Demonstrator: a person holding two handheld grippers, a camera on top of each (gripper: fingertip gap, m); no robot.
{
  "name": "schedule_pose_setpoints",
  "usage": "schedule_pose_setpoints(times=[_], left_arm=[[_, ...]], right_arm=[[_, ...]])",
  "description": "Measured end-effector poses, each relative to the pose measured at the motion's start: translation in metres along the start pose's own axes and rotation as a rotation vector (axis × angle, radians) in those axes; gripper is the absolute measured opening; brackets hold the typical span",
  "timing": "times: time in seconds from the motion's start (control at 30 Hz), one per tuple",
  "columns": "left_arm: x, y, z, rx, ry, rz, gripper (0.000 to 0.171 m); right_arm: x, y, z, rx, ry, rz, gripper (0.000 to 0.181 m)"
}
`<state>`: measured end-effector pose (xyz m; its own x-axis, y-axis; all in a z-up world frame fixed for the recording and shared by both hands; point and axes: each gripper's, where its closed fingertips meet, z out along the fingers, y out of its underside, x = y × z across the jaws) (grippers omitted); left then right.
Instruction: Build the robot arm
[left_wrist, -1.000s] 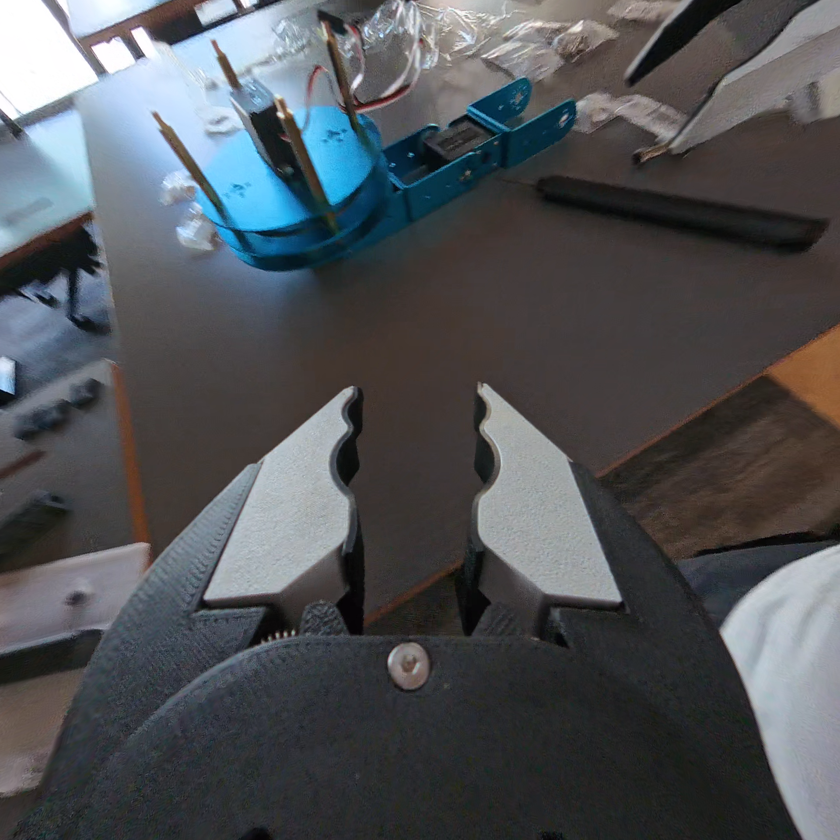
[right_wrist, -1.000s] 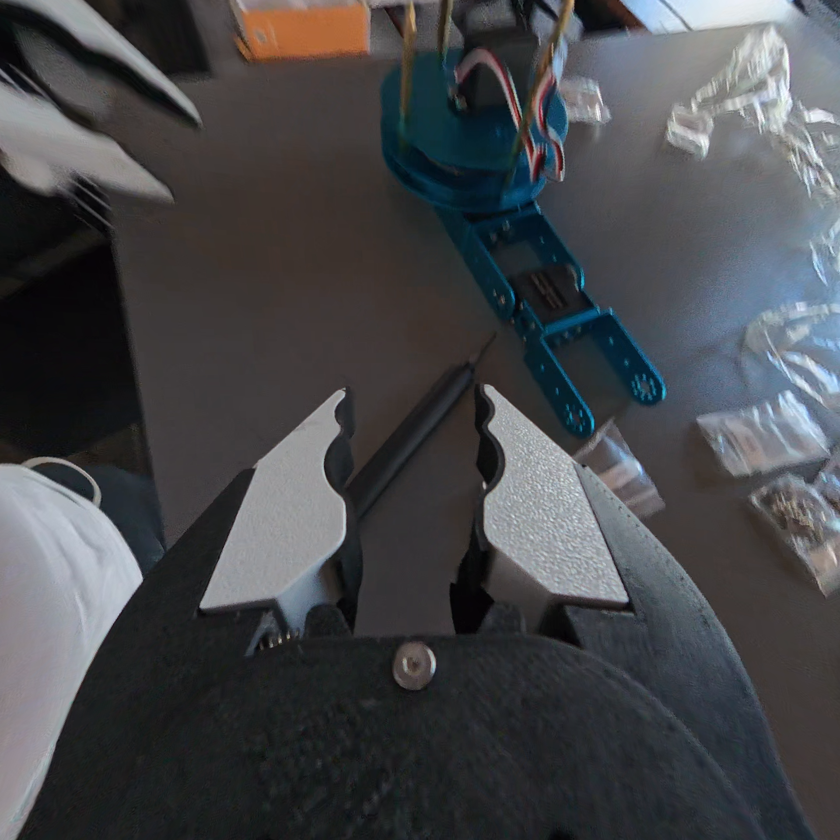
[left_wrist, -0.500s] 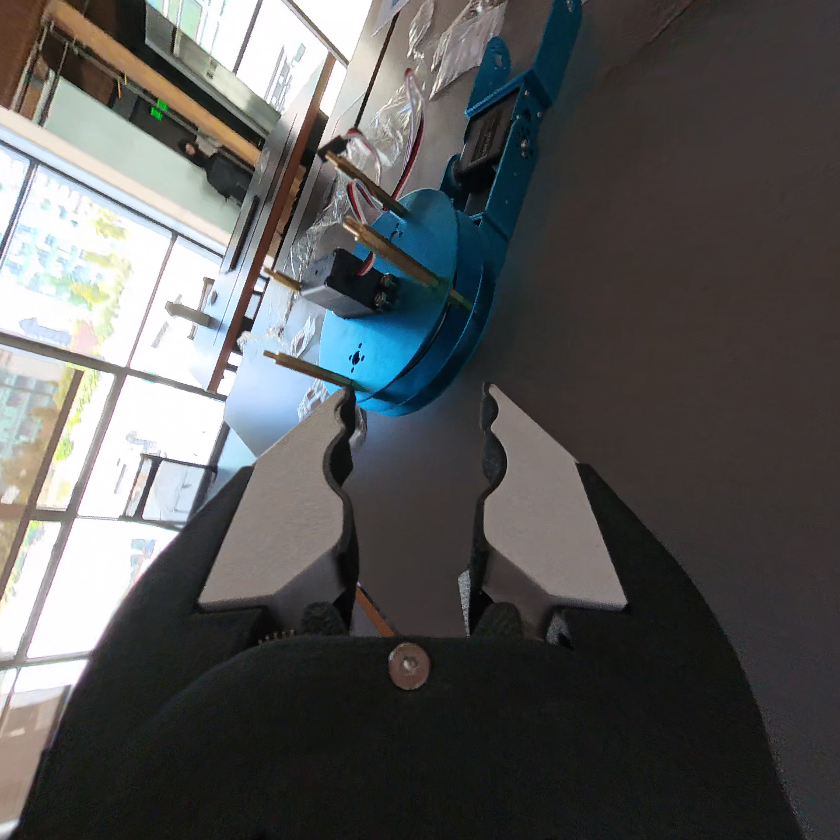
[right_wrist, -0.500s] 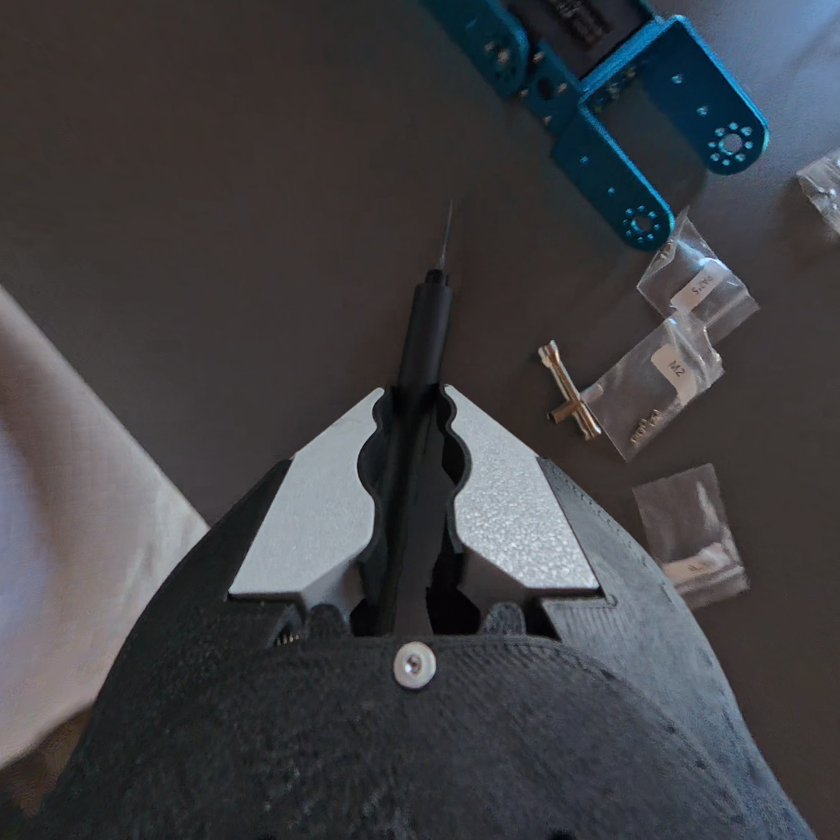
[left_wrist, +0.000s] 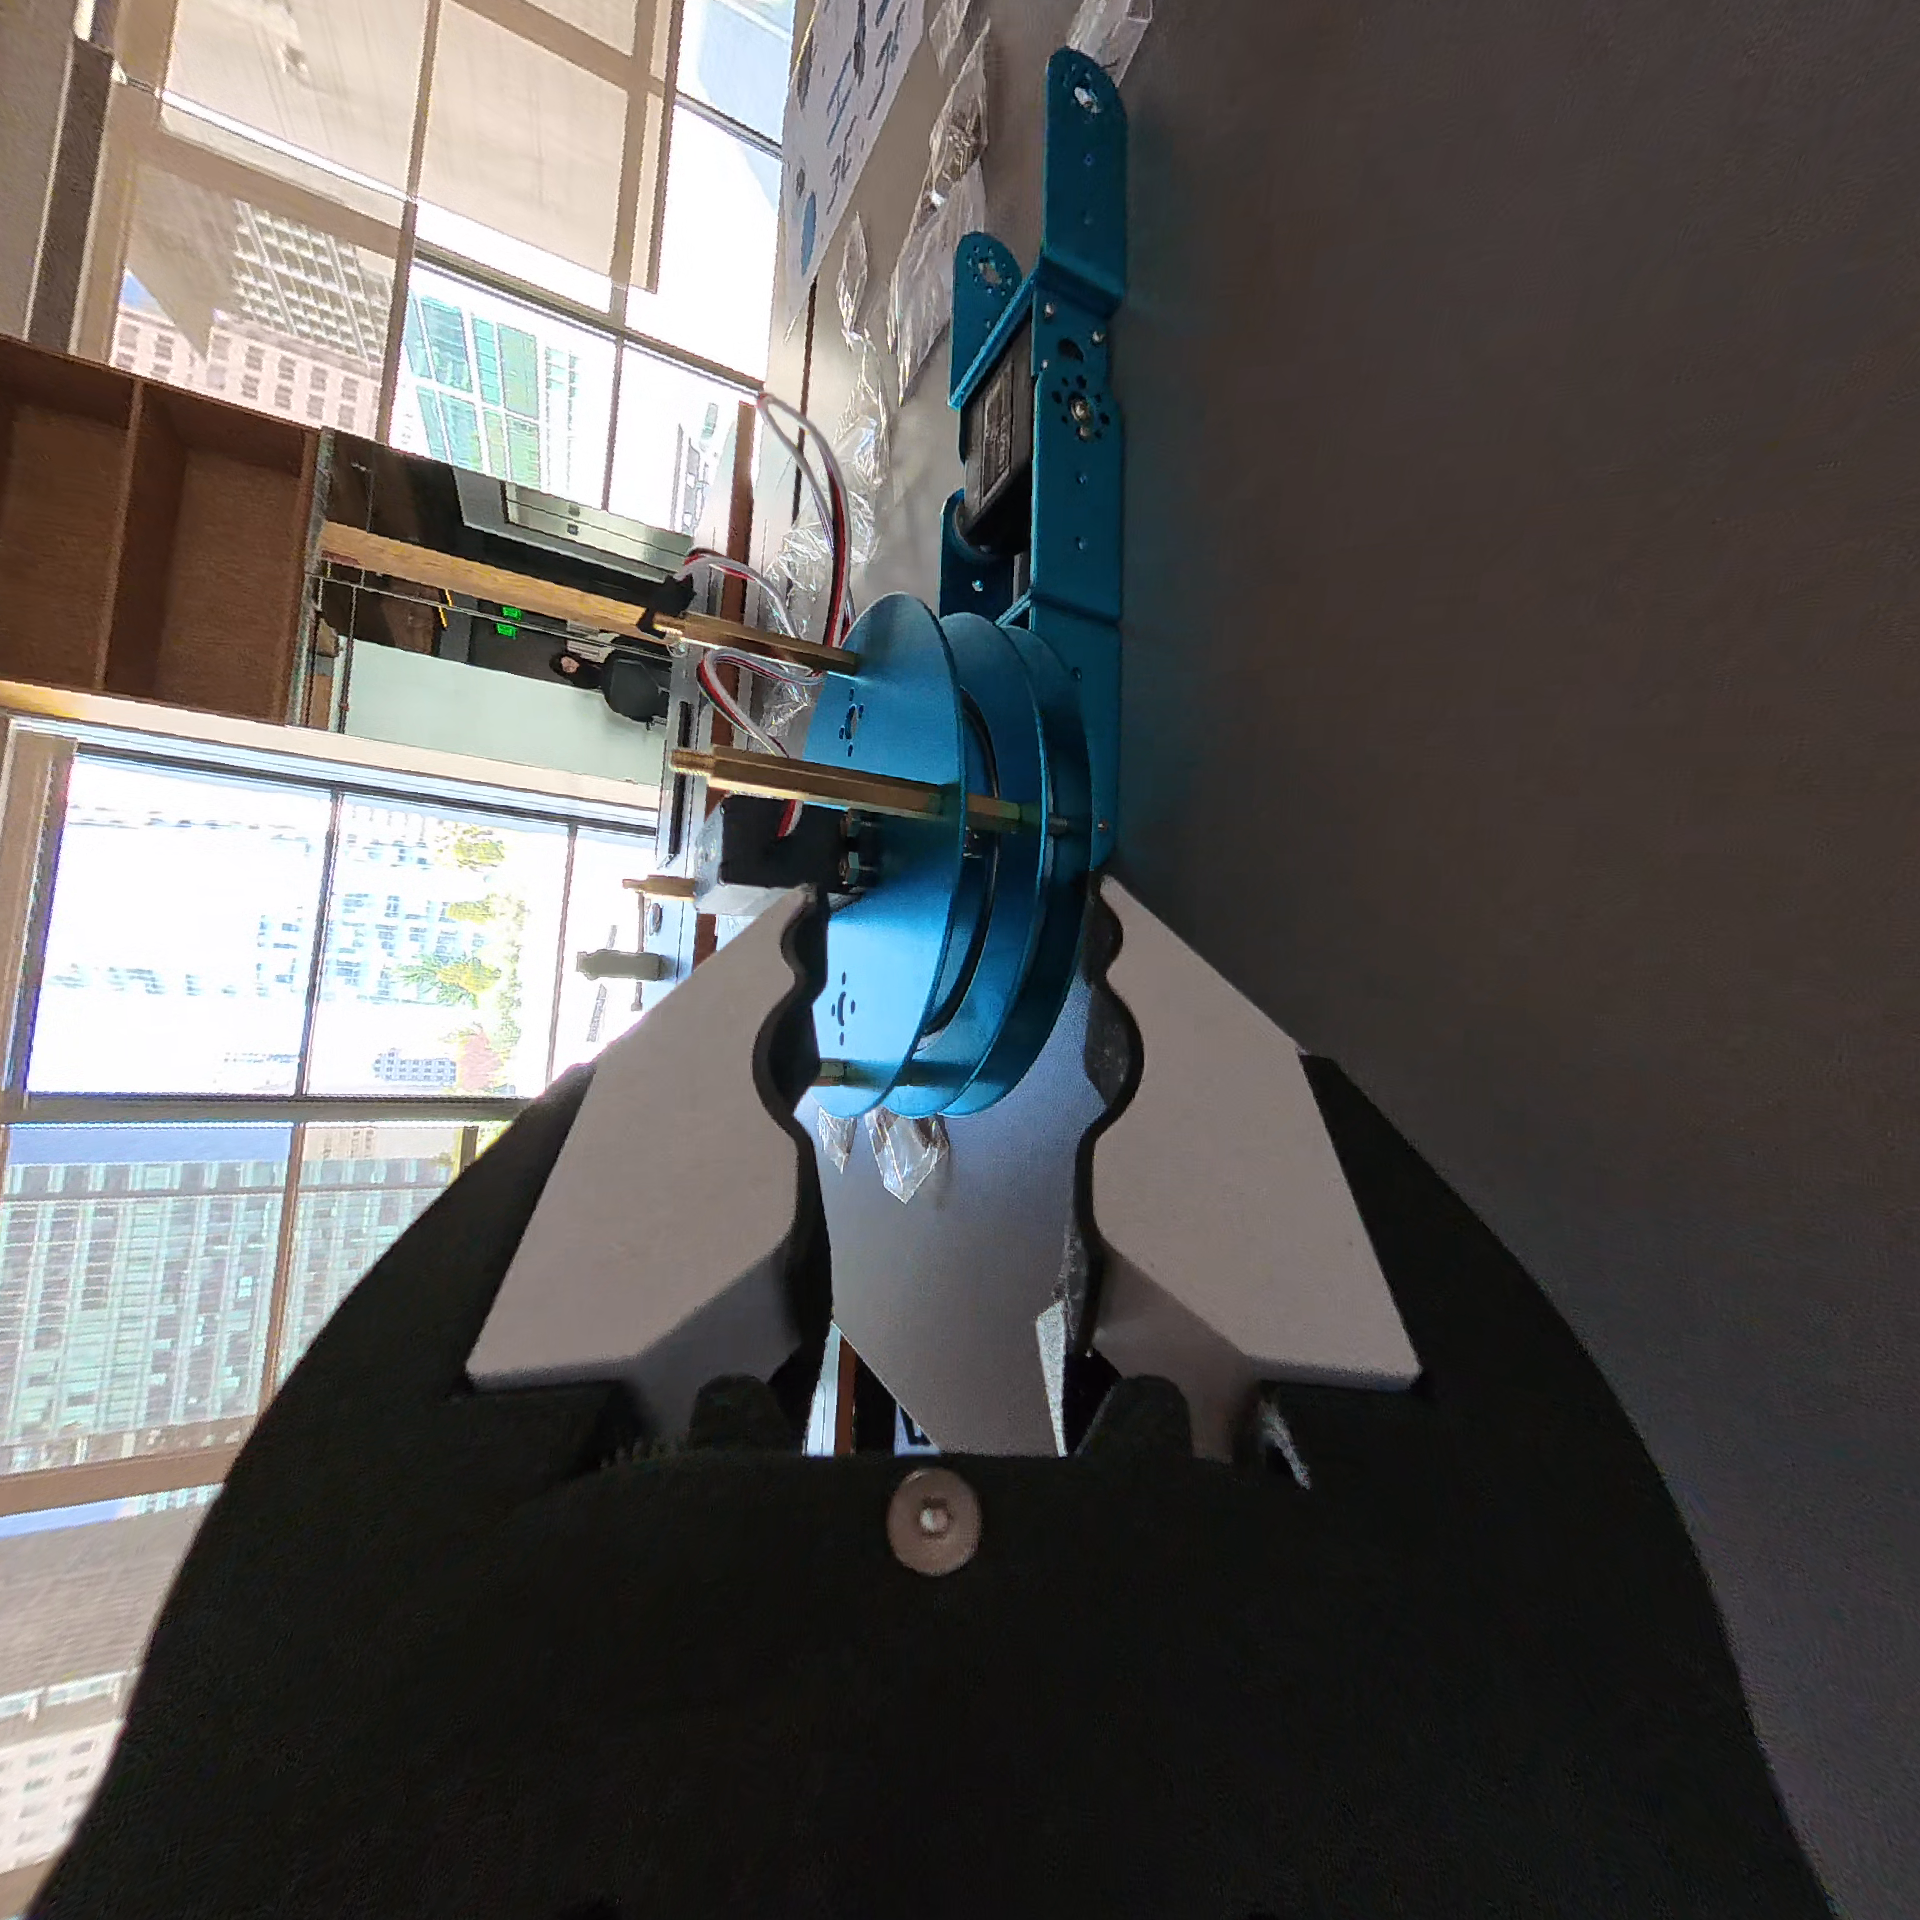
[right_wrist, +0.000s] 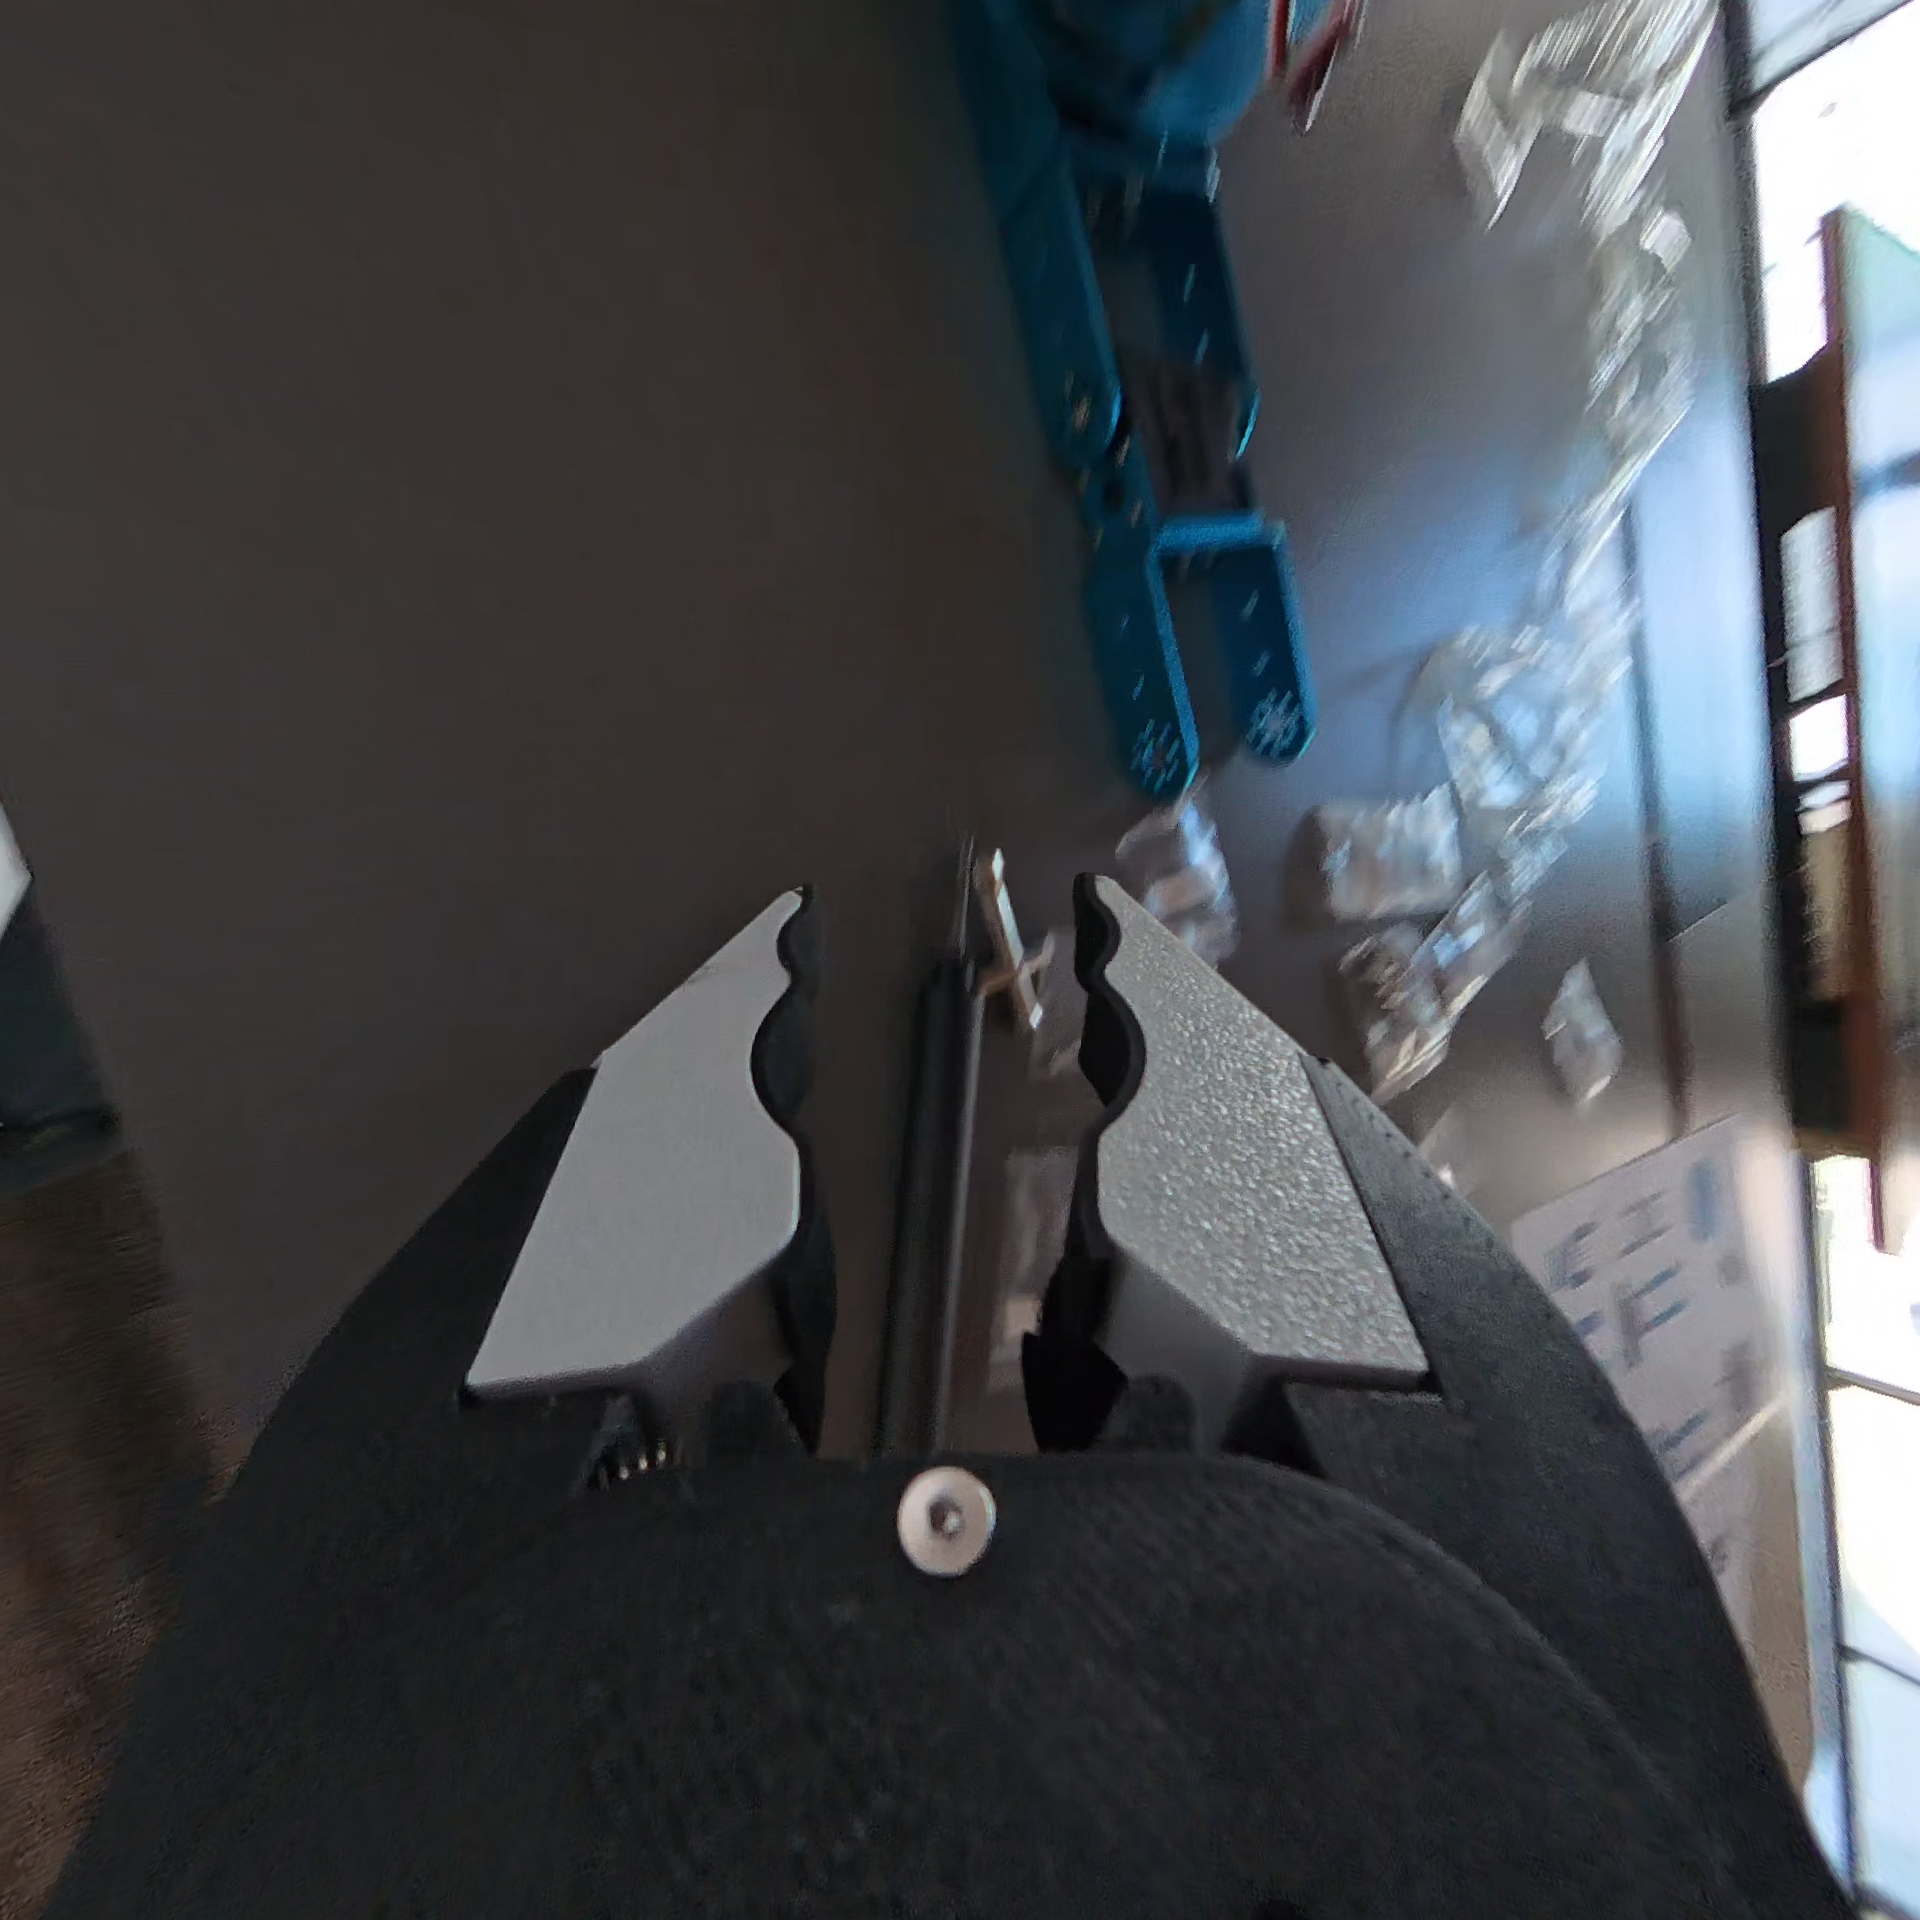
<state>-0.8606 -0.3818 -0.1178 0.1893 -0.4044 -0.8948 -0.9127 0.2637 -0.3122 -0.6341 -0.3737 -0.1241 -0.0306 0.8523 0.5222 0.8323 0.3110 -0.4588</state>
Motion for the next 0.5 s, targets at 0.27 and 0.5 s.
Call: schedule_pose_setpoints(times=[0.27, 0.5], left_arm=[[0.003, 0.005, -0.001, -0.079, 0.026, -0.099, 0.049], [0.009, 0.004, 0.000, -0.121, 0.025, -0.073, 0.039]], right_arm=[[0.047, -0.093, 0.055, 0.265, 0.044, -0.001, 0.048], [0.071, -0.140, 0.084, 0.379, -0.097, 0.117, 0.030]])
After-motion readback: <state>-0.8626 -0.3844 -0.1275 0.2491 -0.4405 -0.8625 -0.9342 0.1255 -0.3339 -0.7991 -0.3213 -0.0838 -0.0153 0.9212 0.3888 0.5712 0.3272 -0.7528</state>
